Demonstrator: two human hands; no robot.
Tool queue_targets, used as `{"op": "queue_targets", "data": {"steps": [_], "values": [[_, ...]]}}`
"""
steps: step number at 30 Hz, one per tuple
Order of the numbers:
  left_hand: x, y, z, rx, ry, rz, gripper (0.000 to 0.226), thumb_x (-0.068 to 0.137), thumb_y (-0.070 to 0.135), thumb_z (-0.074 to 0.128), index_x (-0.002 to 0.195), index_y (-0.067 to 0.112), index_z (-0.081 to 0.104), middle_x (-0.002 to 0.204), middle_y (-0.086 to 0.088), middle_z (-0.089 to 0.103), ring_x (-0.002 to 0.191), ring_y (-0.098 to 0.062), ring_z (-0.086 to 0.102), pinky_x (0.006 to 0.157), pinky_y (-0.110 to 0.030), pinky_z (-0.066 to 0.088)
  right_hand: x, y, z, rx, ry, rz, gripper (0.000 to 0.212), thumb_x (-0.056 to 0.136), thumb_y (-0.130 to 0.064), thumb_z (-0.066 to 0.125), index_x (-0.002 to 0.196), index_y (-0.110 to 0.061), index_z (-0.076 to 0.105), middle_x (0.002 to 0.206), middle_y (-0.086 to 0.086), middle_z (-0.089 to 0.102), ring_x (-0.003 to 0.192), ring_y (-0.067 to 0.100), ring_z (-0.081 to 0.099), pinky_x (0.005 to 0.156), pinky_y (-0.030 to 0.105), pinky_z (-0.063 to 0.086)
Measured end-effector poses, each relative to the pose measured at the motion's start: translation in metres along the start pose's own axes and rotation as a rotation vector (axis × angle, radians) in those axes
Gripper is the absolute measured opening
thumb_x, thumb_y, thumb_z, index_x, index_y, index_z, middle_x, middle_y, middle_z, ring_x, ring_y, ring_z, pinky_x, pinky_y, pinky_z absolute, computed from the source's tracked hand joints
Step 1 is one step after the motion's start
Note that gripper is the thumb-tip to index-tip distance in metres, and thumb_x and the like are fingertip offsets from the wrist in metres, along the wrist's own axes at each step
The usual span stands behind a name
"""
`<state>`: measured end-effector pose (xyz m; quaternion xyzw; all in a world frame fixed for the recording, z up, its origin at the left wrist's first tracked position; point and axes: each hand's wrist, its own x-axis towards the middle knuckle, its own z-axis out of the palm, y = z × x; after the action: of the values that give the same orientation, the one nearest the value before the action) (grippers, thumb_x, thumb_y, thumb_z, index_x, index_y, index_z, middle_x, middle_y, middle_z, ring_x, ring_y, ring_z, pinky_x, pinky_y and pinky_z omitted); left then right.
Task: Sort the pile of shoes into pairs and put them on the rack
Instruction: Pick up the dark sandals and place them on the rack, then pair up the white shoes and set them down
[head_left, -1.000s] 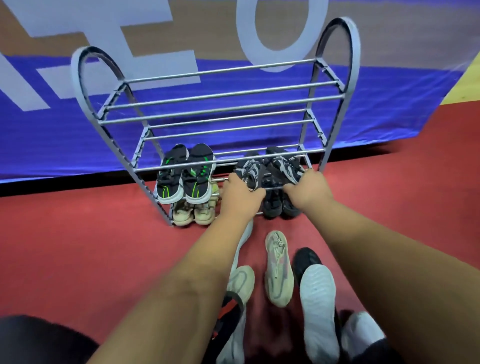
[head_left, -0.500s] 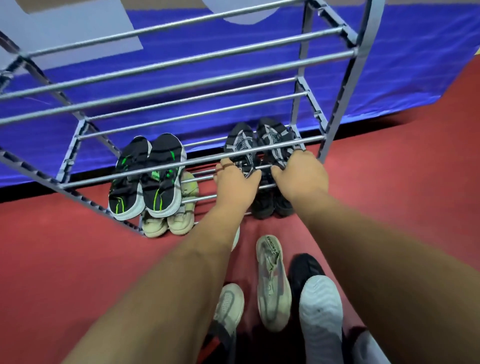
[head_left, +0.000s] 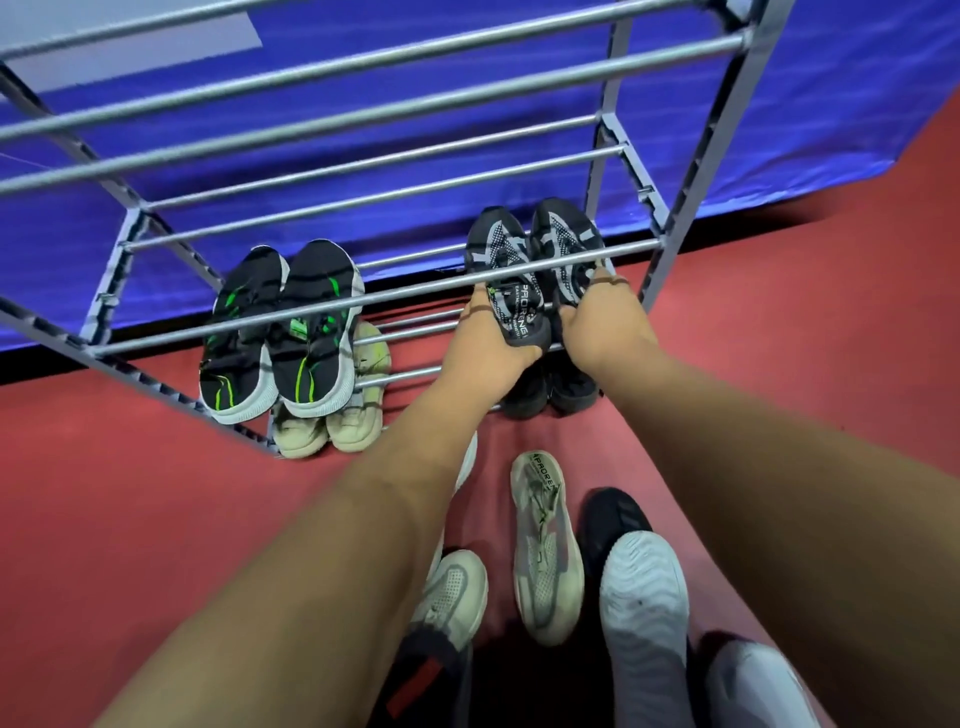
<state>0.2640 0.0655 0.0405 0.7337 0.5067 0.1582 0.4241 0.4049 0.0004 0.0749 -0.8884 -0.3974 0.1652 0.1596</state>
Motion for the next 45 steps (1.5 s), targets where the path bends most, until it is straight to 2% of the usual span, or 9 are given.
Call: {"op": "queue_targets", "data": {"steps": [6, 10, 15, 23, 28, 33, 38, 42, 45], "values": [[-0.042, -0.006, -0.009, -0.091, 0.057, -0.012, 0.052, 0.078, 0.023, 0.073, 0.127, 0.024, 0.055, 0.126, 0.007, 0.071, 0.116, -0.013, 0.068, 0.102, -0.039, 0.056, -0.024, 0.007, 0.006, 0.120, 0.112, -0.072, 0.059, 0.099, -0.016, 0.059, 0.152, -0.002, 0.037, 0.153, 0.017, 0.040, 0.134, 0.039, 0.050, 0.108, 0.043, 0.043], [-0.085, -0.020, -0.025, -0.123, 0.116, -0.080, 0.046, 0.096, 0.012, 0.056, 0.142, 0.015, 0.054, 0.108, 0.005, 0.069, 0.089, -0.007, 0.064, 0.080, -0.015, 0.049, -0.054, 0.008, 0.013, 0.125, 0.183, -0.051, 0.067, 0.090, -0.016, 0.063, 0.151, -0.006, 0.035, 0.141, 0.016, 0.044, 0.127, 0.040, 0.048, 0.107, 0.048, 0.042], [-0.139, -0.085, -0.043, 0.011, 0.042, -0.252, 0.033, 0.097, 0.015, 0.055, 0.129, 0.013, 0.060, 0.103, 0.000, 0.069, 0.097, -0.026, 0.067, 0.084, -0.033, 0.051, -0.099, 0.016, 0.033, 0.214, 0.210, 0.054, 0.070, 0.085, -0.017, 0.064, 0.148, -0.004, 0.035, 0.137, 0.017, 0.042, 0.121, 0.043, 0.050, 0.107, 0.051, 0.045], [-0.198, -0.202, -0.040, 0.272, -0.101, -0.594, 0.065, 0.072, 0.042, 0.064, 0.123, 0.001, 0.062, 0.122, -0.018, 0.066, 0.108, -0.037, 0.066, 0.094, -0.045, 0.057, -0.168, 0.033, 0.097, -0.309, -0.541, -0.063, 0.052, 0.100, -0.041, 0.051, 0.136, -0.004, 0.053, 0.140, 0.021, 0.053, 0.123, 0.038, 0.058, 0.102, 0.040, 0.051], [-0.239, -0.203, -0.035, 0.220, -0.300, -0.579, 0.038, 0.099, 0.050, 0.058, 0.101, 0.013, 0.069, 0.103, -0.010, 0.073, 0.090, -0.029, 0.066, 0.079, -0.032, 0.047, -0.201, 0.035, 0.109, -0.617, -0.770, -0.276, 0.046, 0.095, -0.034, 0.050, 0.138, -0.021, 0.061, 0.139, 0.012, 0.060, 0.125, 0.034, 0.057, 0.106, 0.043, 0.049], [-0.248, -0.196, -0.030, 0.265, -0.327, -0.580, 0.046, 0.102, 0.047, 0.051, 0.135, 0.017, 0.064, 0.130, -0.010, 0.069, 0.112, -0.031, 0.064, 0.091, -0.034, 0.046, -0.198, 0.051, 0.112, -0.673, -0.503, 0.033, 0.065, 0.092, -0.045, 0.056, 0.150, -0.021, 0.043, 0.148, 0.012, 0.043, 0.135, 0.043, 0.044, 0.107, 0.054, 0.040], [-0.250, -0.185, -0.027, 0.328, -0.316, -0.584, 0.039, 0.105, 0.037, 0.055, 0.132, 0.011, 0.062, 0.127, -0.012, 0.069, 0.116, -0.032, 0.065, 0.084, -0.032, 0.044, -0.205, 0.092, 0.123, -0.530, -0.533, 0.501, 0.129, 0.059, -0.064, 0.083, 0.162, -0.018, 0.021, 0.153, 0.017, 0.033, 0.140, 0.044, 0.043, 0.112, 0.055, 0.043], [-0.249, -0.188, -0.028, 0.327, -0.337, -0.612, 0.042, 0.103, 0.041, 0.054, 0.130, 0.011, 0.064, 0.122, -0.011, 0.070, 0.107, -0.032, 0.066, 0.084, -0.033, 0.046, -0.227, 0.111, 0.137, -0.580, -0.521, 0.418, 0.111, 0.078, -0.053, 0.079, 0.162, -0.020, 0.012, 0.163, 0.016, 0.008, 0.140, 0.057, 0.037, 0.105, 0.067, 0.044], [-0.249, -0.190, -0.031, 0.313, -0.336, -0.628, 0.039, 0.103, 0.042, 0.054, 0.124, 0.011, 0.065, 0.113, -0.007, 0.068, 0.099, -0.030, 0.064, 0.081, -0.033, 0.045, -0.220, 0.118, 0.141, -0.541, -0.499, 0.408, 0.103, 0.073, -0.057, 0.072, 0.156, -0.021, 0.024, 0.153, 0.014, 0.018, 0.126, 0.054, 0.050, 0.094, 0.058, 0.050]]}}
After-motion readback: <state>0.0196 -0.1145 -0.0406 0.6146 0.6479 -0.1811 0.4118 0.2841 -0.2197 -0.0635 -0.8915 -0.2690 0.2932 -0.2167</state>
